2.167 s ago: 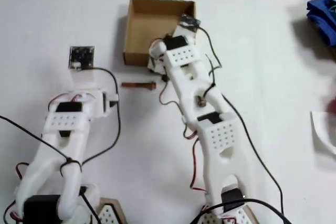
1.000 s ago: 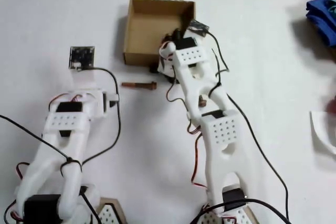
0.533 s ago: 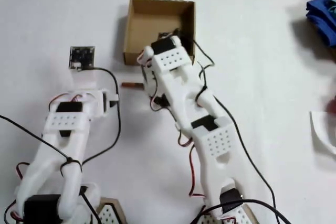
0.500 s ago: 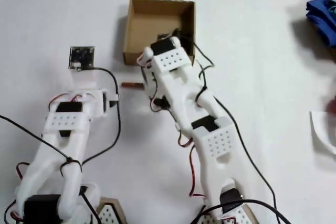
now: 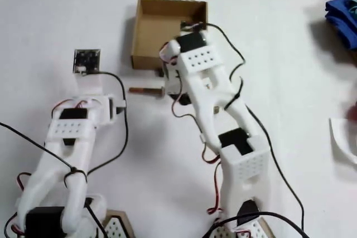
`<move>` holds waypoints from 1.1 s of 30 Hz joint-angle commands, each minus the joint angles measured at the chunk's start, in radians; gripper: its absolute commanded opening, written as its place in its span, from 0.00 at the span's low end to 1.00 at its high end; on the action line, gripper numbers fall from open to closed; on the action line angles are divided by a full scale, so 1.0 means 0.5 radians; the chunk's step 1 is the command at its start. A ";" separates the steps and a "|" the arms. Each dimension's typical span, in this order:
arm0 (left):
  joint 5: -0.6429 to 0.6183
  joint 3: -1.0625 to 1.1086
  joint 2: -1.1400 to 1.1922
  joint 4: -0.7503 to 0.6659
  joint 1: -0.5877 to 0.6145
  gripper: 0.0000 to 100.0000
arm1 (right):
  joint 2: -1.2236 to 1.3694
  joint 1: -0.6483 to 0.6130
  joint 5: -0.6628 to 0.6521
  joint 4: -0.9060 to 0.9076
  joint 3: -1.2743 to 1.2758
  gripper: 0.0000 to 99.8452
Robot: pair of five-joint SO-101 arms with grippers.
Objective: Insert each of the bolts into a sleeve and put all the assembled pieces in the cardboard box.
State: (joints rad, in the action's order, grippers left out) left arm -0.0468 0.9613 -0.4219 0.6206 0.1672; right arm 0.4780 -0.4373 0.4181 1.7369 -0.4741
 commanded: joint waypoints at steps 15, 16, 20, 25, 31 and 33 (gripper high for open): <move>0.015 -0.008 0.000 -0.037 0.000 0.25 | -1.508 0.005 -0.181 -0.990 1.645 0.02; 0.015 -0.008 0.000 -0.037 0.000 0.25 | -1.527 0.017 -0.184 -1.174 1.817 0.02; 0.015 -0.008 0.000 -0.034 0.000 0.25 | -1.487 0.035 -0.184 -1.870 2.332 0.02; 0.015 -0.008 0.000 -0.031 0.000 0.25 | -1.373 0.002 -0.184 -2.113 2.495 0.02; 0.015 -0.008 0.000 -0.031 0.000 0.25 | -1.211 -0.008 -0.184 -2.116 2.489 0.02; 0.015 -0.008 0.000 -0.031 0.000 0.25 | -1.168 -0.005 -0.184 -2.113 2.492 0.02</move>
State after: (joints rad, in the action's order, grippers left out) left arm -0.0468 0.9613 -0.4219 0.6206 0.1642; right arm -0.1158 -0.4296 0.3337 0.6935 0.7764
